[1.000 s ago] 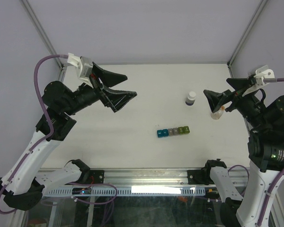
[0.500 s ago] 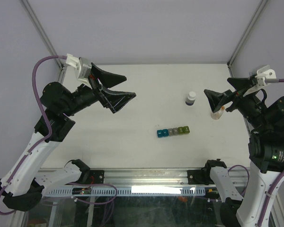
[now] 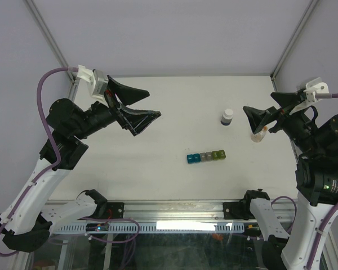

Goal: Sort the pills into containers

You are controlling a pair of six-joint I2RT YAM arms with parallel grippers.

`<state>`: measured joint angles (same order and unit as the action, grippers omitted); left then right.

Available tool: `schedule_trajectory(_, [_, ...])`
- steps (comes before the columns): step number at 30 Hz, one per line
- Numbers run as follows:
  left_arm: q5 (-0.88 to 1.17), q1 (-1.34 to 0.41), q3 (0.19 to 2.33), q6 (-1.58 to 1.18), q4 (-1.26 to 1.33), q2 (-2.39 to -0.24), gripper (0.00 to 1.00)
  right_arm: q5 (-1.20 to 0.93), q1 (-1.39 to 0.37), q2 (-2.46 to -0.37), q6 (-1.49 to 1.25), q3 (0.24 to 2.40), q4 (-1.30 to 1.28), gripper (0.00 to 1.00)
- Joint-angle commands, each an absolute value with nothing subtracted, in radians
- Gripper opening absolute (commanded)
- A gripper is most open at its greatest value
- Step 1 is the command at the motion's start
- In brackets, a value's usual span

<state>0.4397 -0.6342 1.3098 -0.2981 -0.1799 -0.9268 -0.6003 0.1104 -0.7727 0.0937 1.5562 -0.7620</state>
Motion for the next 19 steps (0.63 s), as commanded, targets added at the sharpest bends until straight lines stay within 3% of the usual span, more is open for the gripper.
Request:
schedule_trajectory(1, [0.441, -0.637, 1.315, -0.286, -0.171, -0.911, 0.99, -0.58, 0.105, -0.778, 0.069, 1.588, -0.739, 0.99])
schedule_trajectory(19, [0.439, -0.636, 1.317, -0.267, -0.178, -0.92, 0.99, -0.562, 0.107, -0.774, 0.068, 1.56, -0.732, 0.99])
